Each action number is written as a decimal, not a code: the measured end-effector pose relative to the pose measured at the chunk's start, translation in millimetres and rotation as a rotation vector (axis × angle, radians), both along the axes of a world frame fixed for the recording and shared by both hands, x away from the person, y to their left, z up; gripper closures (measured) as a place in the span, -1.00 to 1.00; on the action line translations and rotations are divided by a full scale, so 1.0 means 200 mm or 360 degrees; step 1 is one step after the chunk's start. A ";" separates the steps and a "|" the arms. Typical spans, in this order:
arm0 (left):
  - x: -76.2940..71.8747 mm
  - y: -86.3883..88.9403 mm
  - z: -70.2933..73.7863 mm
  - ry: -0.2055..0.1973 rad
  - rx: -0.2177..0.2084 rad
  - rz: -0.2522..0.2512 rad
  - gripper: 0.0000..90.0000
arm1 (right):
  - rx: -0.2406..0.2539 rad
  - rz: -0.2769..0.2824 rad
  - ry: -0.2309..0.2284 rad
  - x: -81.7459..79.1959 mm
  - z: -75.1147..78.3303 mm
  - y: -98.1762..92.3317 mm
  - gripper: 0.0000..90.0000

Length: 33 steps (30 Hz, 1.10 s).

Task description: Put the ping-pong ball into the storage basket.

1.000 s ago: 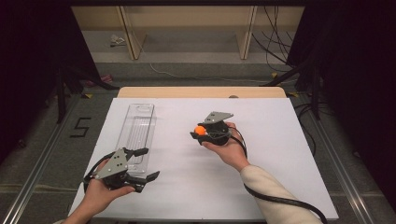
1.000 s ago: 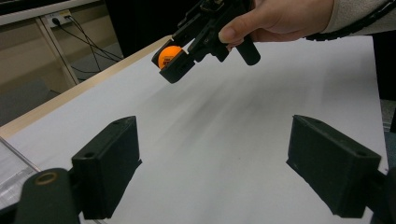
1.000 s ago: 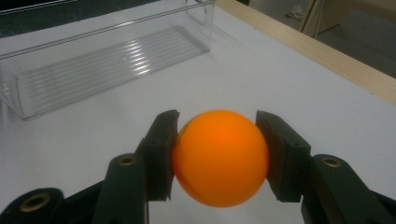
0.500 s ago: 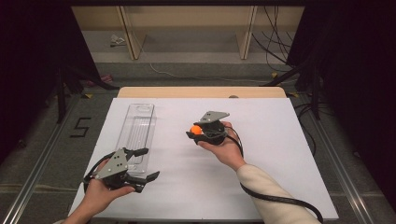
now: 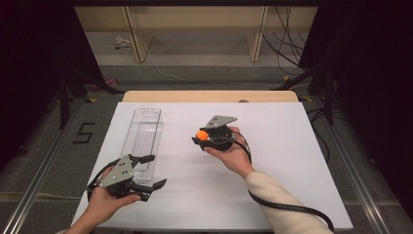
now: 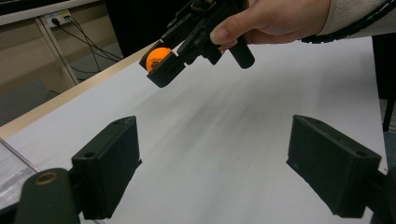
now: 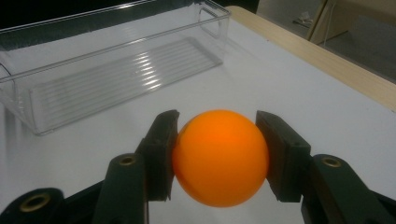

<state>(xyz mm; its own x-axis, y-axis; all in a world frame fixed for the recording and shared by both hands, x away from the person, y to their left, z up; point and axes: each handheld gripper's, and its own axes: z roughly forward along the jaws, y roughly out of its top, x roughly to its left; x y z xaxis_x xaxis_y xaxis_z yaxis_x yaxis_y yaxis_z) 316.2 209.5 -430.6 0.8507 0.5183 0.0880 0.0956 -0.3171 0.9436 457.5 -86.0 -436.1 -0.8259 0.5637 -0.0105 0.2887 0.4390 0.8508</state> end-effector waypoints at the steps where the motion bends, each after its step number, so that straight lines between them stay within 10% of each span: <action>1: 0.00 0.00 0.00 0.0001 0.0001 0.0000 -0.63 | -0.0001 0.0007 -0.0002 0.00 0.00 0.00 0.15; 33: 0.00 0.00 0.00 0.0001 0.0000 -0.0003 -0.63 | 0.0024 0.0060 0.0002 0.00 0.02 0.12 0.15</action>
<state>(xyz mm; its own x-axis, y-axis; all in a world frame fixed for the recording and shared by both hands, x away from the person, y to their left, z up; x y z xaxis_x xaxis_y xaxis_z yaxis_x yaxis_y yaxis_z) 316.1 209.6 -430.8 0.8518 0.5165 0.0872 0.0957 -0.3171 0.9436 457.7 -62.6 -432.7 -0.8466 0.5322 -0.0012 0.2735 0.4369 0.8569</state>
